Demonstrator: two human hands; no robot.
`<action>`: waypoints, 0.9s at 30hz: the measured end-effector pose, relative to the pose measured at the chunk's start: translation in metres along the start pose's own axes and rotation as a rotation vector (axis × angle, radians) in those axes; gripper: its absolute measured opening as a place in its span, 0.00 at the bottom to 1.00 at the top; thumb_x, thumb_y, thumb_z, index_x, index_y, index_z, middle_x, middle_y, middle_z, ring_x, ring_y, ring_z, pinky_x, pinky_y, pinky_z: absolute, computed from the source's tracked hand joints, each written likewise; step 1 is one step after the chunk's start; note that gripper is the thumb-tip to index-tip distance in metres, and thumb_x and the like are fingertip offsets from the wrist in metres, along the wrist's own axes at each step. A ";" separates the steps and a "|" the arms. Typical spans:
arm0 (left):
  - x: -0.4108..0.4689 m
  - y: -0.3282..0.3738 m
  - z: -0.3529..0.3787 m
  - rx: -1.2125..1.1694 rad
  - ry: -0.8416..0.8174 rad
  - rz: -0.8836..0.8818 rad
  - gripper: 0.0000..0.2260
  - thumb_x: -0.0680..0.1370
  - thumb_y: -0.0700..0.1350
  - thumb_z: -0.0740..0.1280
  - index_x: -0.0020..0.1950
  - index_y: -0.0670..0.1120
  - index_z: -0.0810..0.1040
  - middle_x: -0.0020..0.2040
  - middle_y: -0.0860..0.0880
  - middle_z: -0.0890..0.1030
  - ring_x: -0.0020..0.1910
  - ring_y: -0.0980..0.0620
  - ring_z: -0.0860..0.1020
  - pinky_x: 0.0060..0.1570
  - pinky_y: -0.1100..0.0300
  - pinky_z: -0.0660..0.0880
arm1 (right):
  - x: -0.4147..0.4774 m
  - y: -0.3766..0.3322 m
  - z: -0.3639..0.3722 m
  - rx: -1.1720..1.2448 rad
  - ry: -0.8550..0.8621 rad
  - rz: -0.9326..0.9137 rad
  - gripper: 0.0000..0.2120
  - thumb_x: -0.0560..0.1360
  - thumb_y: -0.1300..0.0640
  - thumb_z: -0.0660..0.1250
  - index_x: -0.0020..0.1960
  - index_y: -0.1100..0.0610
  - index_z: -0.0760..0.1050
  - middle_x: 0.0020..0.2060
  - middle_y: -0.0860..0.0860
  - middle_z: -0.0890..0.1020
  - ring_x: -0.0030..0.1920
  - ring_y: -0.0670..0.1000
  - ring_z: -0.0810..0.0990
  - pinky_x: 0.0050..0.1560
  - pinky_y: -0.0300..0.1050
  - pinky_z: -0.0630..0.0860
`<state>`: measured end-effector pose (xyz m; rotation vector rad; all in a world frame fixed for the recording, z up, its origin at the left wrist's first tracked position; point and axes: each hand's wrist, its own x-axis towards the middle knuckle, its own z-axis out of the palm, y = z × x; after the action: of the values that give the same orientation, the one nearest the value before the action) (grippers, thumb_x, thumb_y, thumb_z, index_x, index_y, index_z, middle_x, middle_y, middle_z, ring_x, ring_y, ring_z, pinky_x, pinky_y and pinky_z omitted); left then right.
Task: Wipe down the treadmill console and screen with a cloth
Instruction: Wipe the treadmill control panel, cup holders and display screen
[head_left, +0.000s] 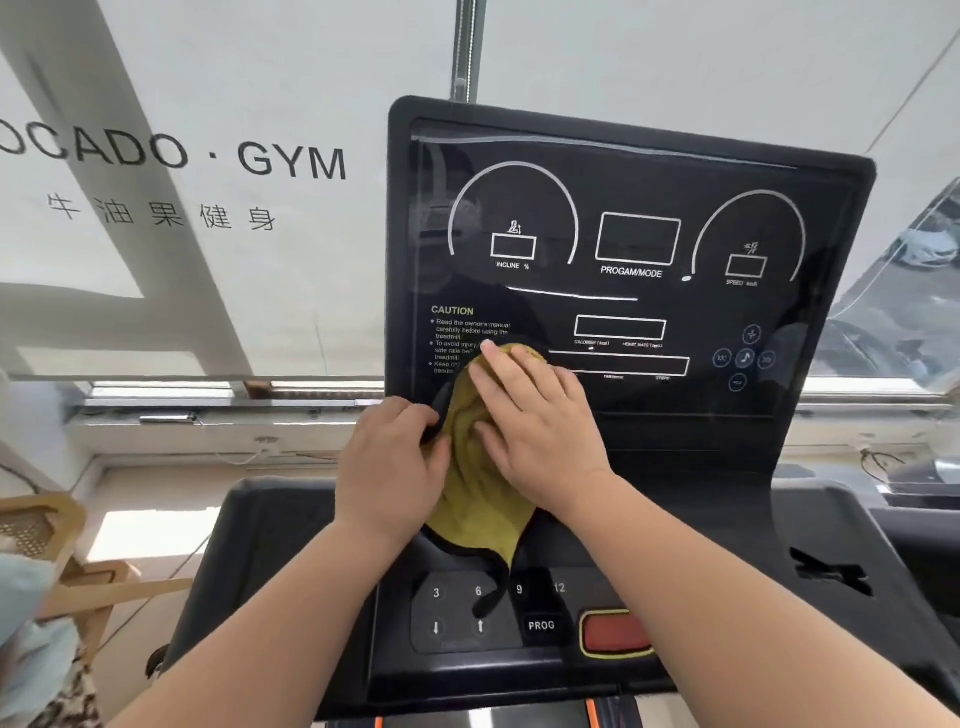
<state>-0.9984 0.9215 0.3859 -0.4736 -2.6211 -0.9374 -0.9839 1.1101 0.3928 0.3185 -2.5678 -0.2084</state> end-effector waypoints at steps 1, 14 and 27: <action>0.003 0.003 0.001 -0.003 0.013 0.002 0.07 0.73 0.43 0.74 0.50 0.44 0.83 0.46 0.48 0.81 0.48 0.43 0.79 0.46 0.53 0.75 | 0.003 0.003 -0.003 -0.010 0.043 -0.003 0.26 0.81 0.47 0.64 0.77 0.53 0.70 0.75 0.52 0.73 0.71 0.57 0.73 0.67 0.56 0.68; 0.020 0.043 -0.053 -0.291 0.073 -0.103 0.08 0.75 0.40 0.71 0.44 0.54 0.82 0.35 0.56 0.82 0.37 0.57 0.80 0.42 0.61 0.76 | 0.006 0.012 -0.065 0.605 -0.013 0.093 0.08 0.73 0.49 0.67 0.40 0.52 0.75 0.36 0.44 0.75 0.38 0.48 0.73 0.41 0.49 0.74; 0.020 0.079 -0.074 -0.831 -0.345 0.030 0.10 0.70 0.38 0.73 0.41 0.47 0.73 0.38 0.38 0.80 0.34 0.47 0.77 0.39 0.51 0.75 | -0.001 0.031 -0.115 1.263 -0.258 0.389 0.24 0.81 0.66 0.67 0.74 0.49 0.74 0.66 0.42 0.81 0.66 0.39 0.76 0.64 0.37 0.75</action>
<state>-0.9709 0.9348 0.4917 -0.9250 -2.3634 -2.0868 -0.9280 1.1306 0.4957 0.2113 -2.5816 1.6256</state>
